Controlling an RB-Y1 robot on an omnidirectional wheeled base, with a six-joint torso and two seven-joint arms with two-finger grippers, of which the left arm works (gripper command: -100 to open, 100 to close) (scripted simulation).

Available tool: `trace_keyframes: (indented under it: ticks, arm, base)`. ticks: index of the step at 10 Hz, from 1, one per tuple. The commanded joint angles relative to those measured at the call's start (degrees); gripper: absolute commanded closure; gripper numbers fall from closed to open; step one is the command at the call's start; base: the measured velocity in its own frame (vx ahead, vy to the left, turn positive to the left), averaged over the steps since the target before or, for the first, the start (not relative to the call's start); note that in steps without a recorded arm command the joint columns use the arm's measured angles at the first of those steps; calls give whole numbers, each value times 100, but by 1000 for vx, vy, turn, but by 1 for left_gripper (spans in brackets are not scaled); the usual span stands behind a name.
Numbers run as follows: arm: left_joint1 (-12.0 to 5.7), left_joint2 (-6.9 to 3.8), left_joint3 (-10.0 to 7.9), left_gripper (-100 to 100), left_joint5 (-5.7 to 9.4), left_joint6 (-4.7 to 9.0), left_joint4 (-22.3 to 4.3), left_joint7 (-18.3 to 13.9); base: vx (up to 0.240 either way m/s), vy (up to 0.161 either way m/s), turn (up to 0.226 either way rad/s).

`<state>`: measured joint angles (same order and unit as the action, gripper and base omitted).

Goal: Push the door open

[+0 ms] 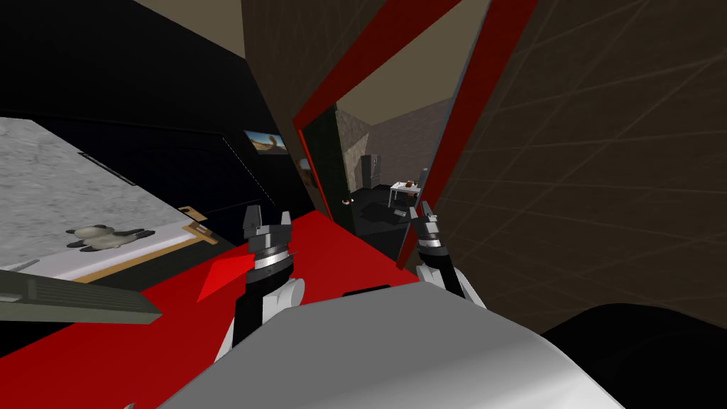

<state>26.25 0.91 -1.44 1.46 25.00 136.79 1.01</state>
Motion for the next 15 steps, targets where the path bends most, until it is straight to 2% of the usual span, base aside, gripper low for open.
trace_keyframes:
  ticks: [1,3,6,7,15]
  arm:
    - [-61,-51,44,-100,-19,37,-170,-23]
    - [-159,-120,114,-100,-49,95,-443,-60]
    - [-254,-179,182,-100,-79,152,-707,-95]
    - [-325,-220,233,-100,-101,195,-906,-122]
    - [-686,-380,492,-100,-213,411,-1911,-257]
  base:
    - [157,0,-16]
    - [109,55,-27]
    - [85,51,-18]
    - [104,39,-26]
    - [97,52,-23]
